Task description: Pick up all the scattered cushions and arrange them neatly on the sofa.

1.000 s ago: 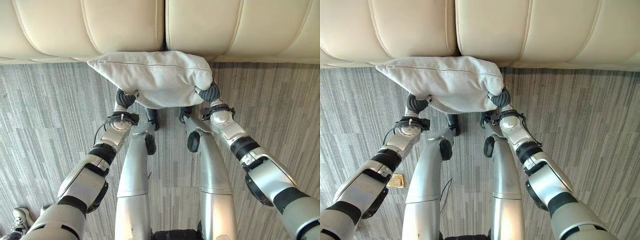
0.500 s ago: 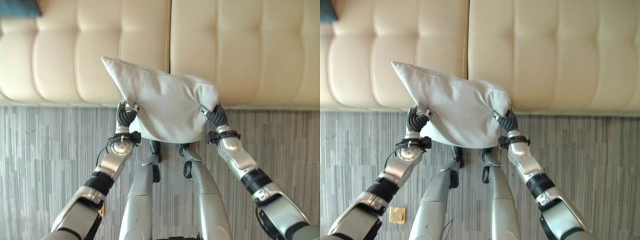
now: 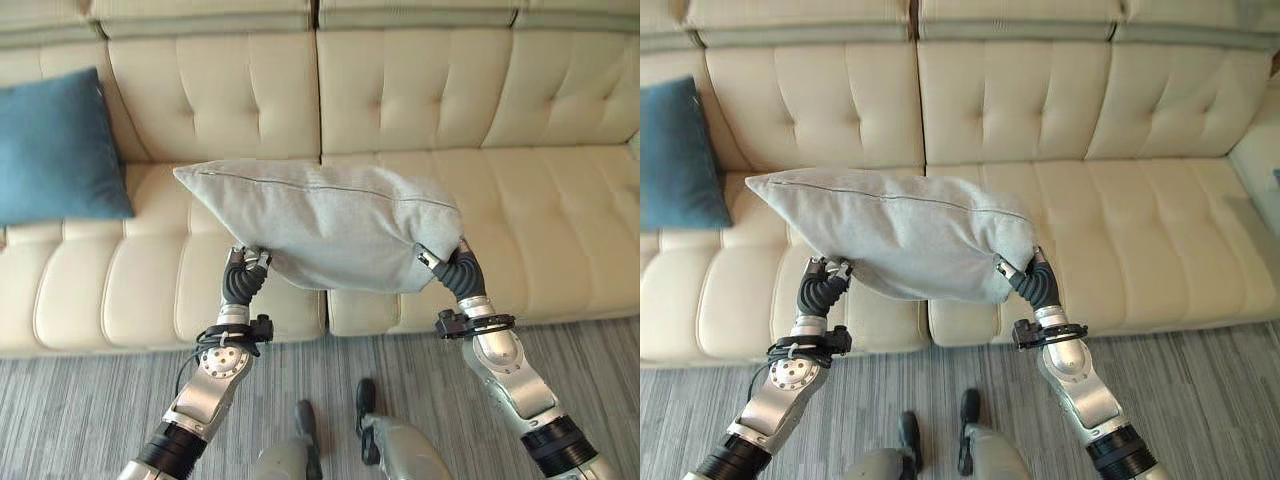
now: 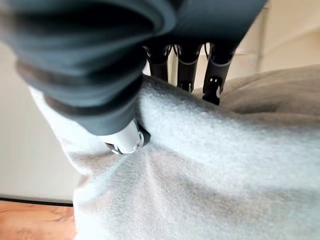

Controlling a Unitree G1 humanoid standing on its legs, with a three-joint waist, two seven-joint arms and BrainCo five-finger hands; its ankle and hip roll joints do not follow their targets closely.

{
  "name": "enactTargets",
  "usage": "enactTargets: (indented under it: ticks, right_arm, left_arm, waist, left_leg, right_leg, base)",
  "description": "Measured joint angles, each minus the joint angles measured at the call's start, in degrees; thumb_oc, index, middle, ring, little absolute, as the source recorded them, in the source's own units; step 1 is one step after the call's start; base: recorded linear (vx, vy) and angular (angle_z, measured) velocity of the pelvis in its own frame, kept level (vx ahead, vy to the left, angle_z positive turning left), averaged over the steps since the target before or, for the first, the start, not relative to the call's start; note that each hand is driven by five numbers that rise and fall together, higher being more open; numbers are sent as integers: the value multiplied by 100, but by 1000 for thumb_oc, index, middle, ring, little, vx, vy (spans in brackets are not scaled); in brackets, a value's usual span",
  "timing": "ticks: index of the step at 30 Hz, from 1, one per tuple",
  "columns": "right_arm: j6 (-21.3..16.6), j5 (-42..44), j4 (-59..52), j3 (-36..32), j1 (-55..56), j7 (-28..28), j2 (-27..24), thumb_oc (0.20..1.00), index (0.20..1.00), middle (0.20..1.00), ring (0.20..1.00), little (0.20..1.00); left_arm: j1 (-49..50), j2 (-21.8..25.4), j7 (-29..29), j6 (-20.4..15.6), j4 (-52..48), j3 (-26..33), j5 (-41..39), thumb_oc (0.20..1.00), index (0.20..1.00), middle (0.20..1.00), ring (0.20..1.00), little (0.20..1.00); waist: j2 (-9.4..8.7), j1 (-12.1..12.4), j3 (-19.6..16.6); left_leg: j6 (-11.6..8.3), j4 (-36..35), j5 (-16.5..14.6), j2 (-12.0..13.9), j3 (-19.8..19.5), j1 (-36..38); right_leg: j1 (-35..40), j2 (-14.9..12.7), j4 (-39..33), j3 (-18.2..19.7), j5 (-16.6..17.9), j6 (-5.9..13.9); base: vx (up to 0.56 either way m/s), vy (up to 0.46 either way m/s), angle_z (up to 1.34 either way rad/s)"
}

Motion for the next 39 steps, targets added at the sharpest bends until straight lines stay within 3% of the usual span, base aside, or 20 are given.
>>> enactTargets:
  ticks: [5,7,10,12,14,16,17,18,20,21,23,25,27,30,31,32,33,34,37,39]
  right_arm:
    - [3,-3,-3,-115,278,20,-58,200,200,200,200,200]
    - [2,-4,-20,-166,453,18,-127,200,200,200,200,200]
    - [13,-2,-40,-328,708,-17,-111,200,200,200,200,200]
    - [17,-3,-38,-340,702,-21,-102,200,200,200,200,200]
    - [17,-8,-12,-332,697,-26,-6,200,200,200,200,200]
    - [24,-74,-13,-273,698,-21,14,200,200,200,200,200]
    - [32,-119,-25,-221,701,-13,-11,200,200,200,200,200]
    - [30,-124,-47,-187,719,-9,-18,200,200,200,200,200]
    - [34,-121,-102,-92,723,-10,69,200,200,200,200,200]
    - [35,-140,-238,-35,702,-6,109,200,200,200,200,200]
    - [33,-226,-361,-7,542,-1,229,200,200,200,200,200]
    - [32,-231,-465,31,533,1,263,200,200,200,200,200]
    - [34,-249,-461,115,370,32,263,200,200,200,200,200]
    - [32,-345,-407,211,250,181,270,200,200,200,200,200]
    - [34,-356,-299,208,303,225,274,200,200,200,200,200]
    - [36,-367,-186,185,417,259,251,200,200,200,200,200]
    - [36,-359,-186,179,491,283,263,200,200,200,200,200]
    - [37,-333,-155,153,511,365,186,200,200,200,200,200]
    - [47,-332,-152,77,501,374,-99,200,200,200,200,200]
    - [59,-337,-158,-28,431,368,-197,200,200,200,200,200]
  left_arm:
    - [76,-57,-57,7,10,-194,-39,200,200,200,200,200]
    - [81,-67,-190,15,19,-229,-38,200,200,200,200,200]
    - [80,-104,-294,57,32,-348,-37,200,200,200,200,200]
    - [121,-109,-294,136,99,-408,-37,200,200,200,200,200]
    - [214,-114,-338,174,213,-378,-38,200,200,200,200,200]
    - [389,-88,-347,180,214,-356,-38,200,200,200,200,200]
    - [508,-60,-354,181,212,-359,-38,200,200,200,200,200]
    - [586,-43,-393,181,206,-365,-37,200,200,200,200,200]
    - [643,123,-446,224,209,-355,-37,200,200,200,200,200]
    - [645,179,-464,234,208,-322,-37,200,200,200,200,200]
    - [624,173,-474,236,212,-185,-36,200,200,200,200,200]
    - [545,240,-472,235,213,-157,-35,200,200,200,200,200]
    - [571,294,-471,235,226,-21,-35,200,200,200,200,200]
    - [609,340,-469,235,248,131,-35,200,200,200,200,200]
    - [659,375,-471,235,251,157,-30,200,200,200,200,200]
    - [790,286,-500,222,238,172,-6,200,200,200,200,200]
    - [835,229,-507,222,238,172,-6,200,200,200,200,200]
    - [925,70,-510,225,240,214,-7,200,200,200,200,200]
    - [966,-56,-648,226,236,188,5,200,200,200,200,200]
    - [908,-92,-691,240,241,91,8,200,200,200,200,200]
  waist:
    - [-28,36,-57]
    - [-35,15,-72]
    - [-46,-10,-76]
    - [-52,51,-73]
    - [-78,192,-65]
    - [-46,230,-80]
    - [-5,237,-99]
    - [42,207,-161]
    - [-166,162,-292]
    - [-175,169,-298]
    - [-68,144,-299]
    - [-44,109,-299]
    - [-14,125,-280]
    - [43,232,-254]
    - [27,220,-264]
    - [-10,245,-281]
    - [-54,319,-308]
    - [8,357,-311]
    - [175,347,-386]
    - [218,302,-410]
  left_leg:
    - [-82,964,-12,16,-99,-245]
    - [-361,1455,-159,199,91,-570]
    - [-395,923,-192,555,446,-939]
    - [-415,459,-72,607,369,-1170]
    - [-628,41,160,685,331,-1431]
    - [-499,-182,237,695,339,-1247]
    - [-454,-218,188,657,335,-956]
    - [-250,-342,478,616,337,-810]
    - [-118,-377,437,317,641,-586]
    - [185,-439,346,113,805,-397]
    - [526,-559,399,-140,957,-82]
    - [506,-607,341,-269,885,41]
    - [493,-635,333,-297,965,79]
    - [450,-644,301,-289,917,114]
    - [450,-644,302,-297,766,189]
    - [345,-636,231,-294,746,282]
    - [316,-625,212,-295,740,291]
    - [189,-574,150,-201,617,269]
    - [-34,-601,166,139,410,265]
    - [-51,-616,161,284,319,250]
  right_leg:
    - [380,-73,-123,-82,-108,-31]
    - [417,-100,-168,-209,-153,-122]
    - [394,-84,-281,-238,-205,-226]
    - [360,-76,-223,-144,-186,-218]
    - [367,2,-252,39,-266,-140]
    - [497,50,-239,224,-339,-24]
    - [595,66,-144,349,-421,135]
    - [587,29,9,449,-548,275]
    - [606,-347,168,637,-746,460]
    - [558,-569,604,657,-725,735]
    - [-290,-895,2468,684,-1025,1125]
    - [-817,-924,3302,793,-1136,1269]
    - [-1039,-886,3051,739,-1176,1095]
    - [-1114,-823,2095,633,-1093,1017]
    - [-1000,-805,1583,652,-948,933]
    - [-803,-705,1286,614,-538,941]
    - [-730,-654,1165,602,-453,813]
    - [-511,-497,730,569,-18,545]
    - [-88,-169,2,242,165,298]
    - [-10,-29,-118,115,166,284]
  base:
    - [110,-86,18]
    - [154,-24,24]
    - [142,13,25]
    - [245,22,0]
    - [357,129,-51]
    - [267,133,-78]
    - [228,163,-81]
    - [302,229,-79]
    - [238,251,-65]
    - [145,192,-67]
    - [53,73,-39]
    - [73,19,25]
    - [70,-45,17]
    - [77,-120,11]
    - [45,-229,60]
    - [58,-260,58]
    - [105,-293,50]
    - [117,-191,23]
    - [122,-126,22]
    - [112,-81,11]
